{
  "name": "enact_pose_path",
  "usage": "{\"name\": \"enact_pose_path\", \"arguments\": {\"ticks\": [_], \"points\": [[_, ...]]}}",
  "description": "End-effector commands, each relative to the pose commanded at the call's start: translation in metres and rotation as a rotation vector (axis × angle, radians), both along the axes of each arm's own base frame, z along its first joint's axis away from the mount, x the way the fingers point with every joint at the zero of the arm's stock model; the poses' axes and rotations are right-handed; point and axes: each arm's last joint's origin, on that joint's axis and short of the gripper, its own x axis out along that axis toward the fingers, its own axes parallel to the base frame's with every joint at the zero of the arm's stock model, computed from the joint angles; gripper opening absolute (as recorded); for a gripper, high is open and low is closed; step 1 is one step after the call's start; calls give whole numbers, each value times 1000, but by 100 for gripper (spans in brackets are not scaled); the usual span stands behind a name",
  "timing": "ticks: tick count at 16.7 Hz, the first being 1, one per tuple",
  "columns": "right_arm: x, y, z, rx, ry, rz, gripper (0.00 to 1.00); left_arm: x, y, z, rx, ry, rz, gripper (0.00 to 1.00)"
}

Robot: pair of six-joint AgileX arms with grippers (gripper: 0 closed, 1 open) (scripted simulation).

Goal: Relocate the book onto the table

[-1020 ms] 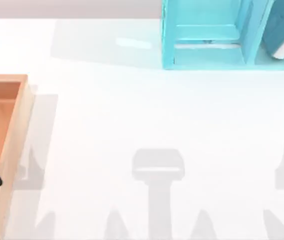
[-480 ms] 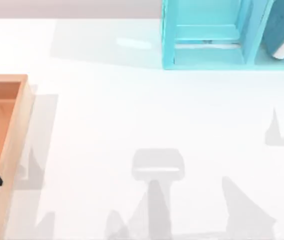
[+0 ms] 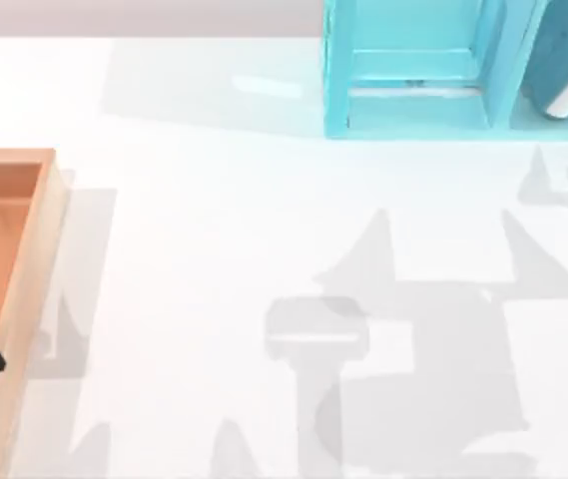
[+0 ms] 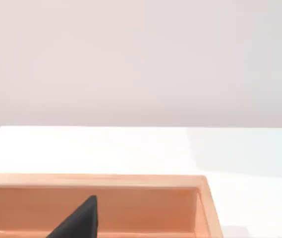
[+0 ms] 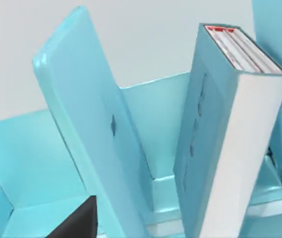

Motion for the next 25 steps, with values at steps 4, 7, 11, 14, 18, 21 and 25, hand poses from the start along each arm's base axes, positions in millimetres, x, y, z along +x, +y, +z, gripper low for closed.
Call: {"name": "enact_pose_path", "arguments": {"ticks": [4, 7, 11, 14, 18, 21, 25], "points": [[46, -8, -54, 65, 36, 2, 100, 0, 0, 0, 0, 0, 0, 100], [65, -12, -81, 96, 30, 3, 100, 0, 0, 0, 0, 0, 0, 100], [71, -13, -91, 108, 20, 5, 100, 0, 0, 0, 0, 0, 0, 100], [71, -11, -92, 107, 24, 9, 100, 0, 0, 0, 0, 0, 0, 100], [87, -11, -94, 107, 21, 5, 100, 0, 0, 0, 0, 0, 0, 100], [116, -11, -97, 108, 19, 5, 100, 0, 0, 0, 0, 0, 0, 100], [156, -9, -101, 108, 17, 5, 100, 0, 0, 0, 0, 0, 0, 100]]}}
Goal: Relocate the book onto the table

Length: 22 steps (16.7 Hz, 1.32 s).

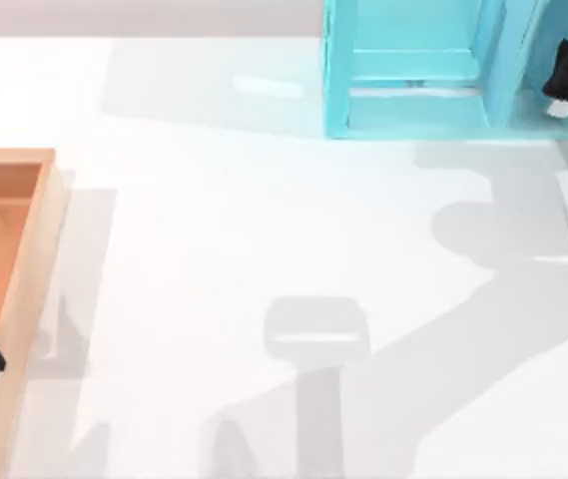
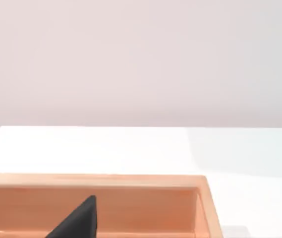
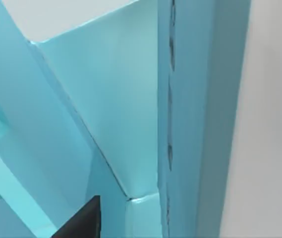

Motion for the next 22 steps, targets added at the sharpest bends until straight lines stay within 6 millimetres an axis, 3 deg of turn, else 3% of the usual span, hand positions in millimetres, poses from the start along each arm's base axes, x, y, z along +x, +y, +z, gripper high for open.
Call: {"name": "enact_pose_path", "arguments": {"ticks": [3, 7, 20, 22], "points": [[14, 1, -2, 0, 2, 0, 100, 0, 0, 0, 0, 0, 0, 100], [14, 2, -2, 0, 2, 0, 100, 0, 0, 0, 0, 0, 0, 100], [14, 2, -2, 0, 2, 0, 2, 0, 0, 0, 0, 0, 0, 100], [14, 2, -2, 0, 2, 0, 0, 0, 0, 0, 0, 0, 0, 100]]}}
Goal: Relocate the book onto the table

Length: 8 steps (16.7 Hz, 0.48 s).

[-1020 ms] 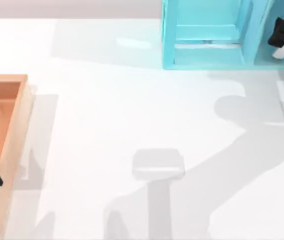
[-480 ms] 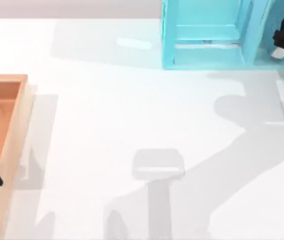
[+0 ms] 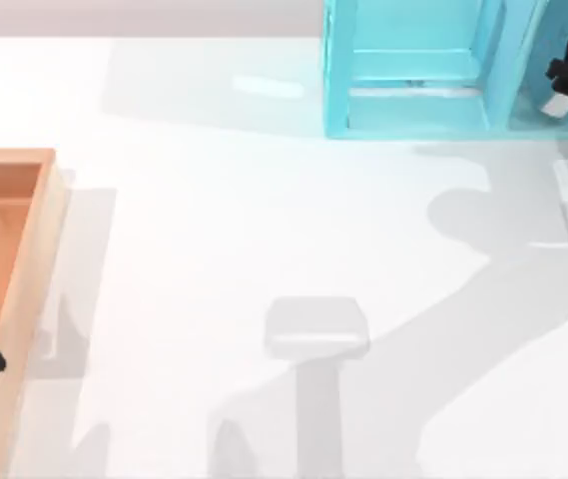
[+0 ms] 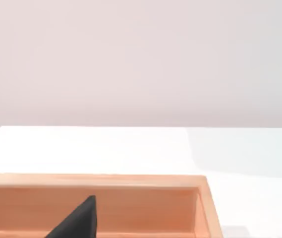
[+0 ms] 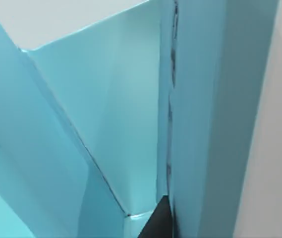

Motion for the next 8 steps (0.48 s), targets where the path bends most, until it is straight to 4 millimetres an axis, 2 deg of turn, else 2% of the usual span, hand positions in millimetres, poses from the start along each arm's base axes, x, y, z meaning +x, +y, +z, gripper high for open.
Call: {"name": "enact_pose_path", "arguments": {"ticks": [8], "points": [[-2, 3, -5, 8, 18, 6, 0, 0, 0, 0, 0, 0, 0, 100]]}}
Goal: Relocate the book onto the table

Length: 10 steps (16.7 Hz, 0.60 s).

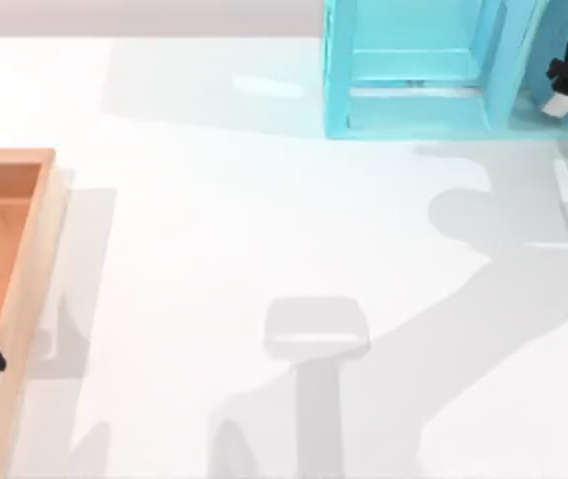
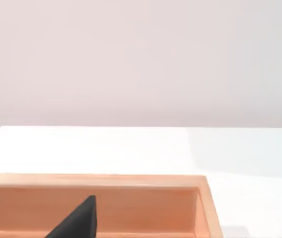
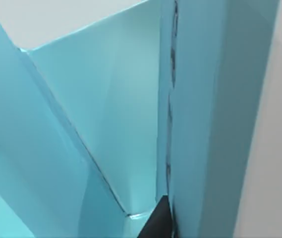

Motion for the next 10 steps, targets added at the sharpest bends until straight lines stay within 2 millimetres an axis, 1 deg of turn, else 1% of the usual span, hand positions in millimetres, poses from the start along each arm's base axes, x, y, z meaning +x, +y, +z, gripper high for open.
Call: {"name": "enact_pose_path", "arguments": {"ticks": [2, 4, 6, 7, 8, 9, 10], "points": [[-6, 0, 0, 4, 37, 0, 0, 0, 0, 0, 0, 0, 0, 100], [-20, -1, 5, 8, 107, 0, 0, 0, 0, 0, 0, 0, 0, 100], [-36, -2, 20, 11, 163, 0, 0, 0, 0, 0, 0, 0, 0, 100], [-43, -2, 33, 11, 168, 0, 0, 0, 0, 0, 0, 0, 0, 100], [-50, -2, 52, 9, 151, 0, 0, 0, 0, 0, 0, 0, 0, 100], [-57, -2, 76, 6, 112, 1, 0, 0, 0, 0, 0, 0, 0, 100], [-66, -2, 106, 1, 52, 1, 0, 0, 0, 0, 0, 0, 0, 100]]}}
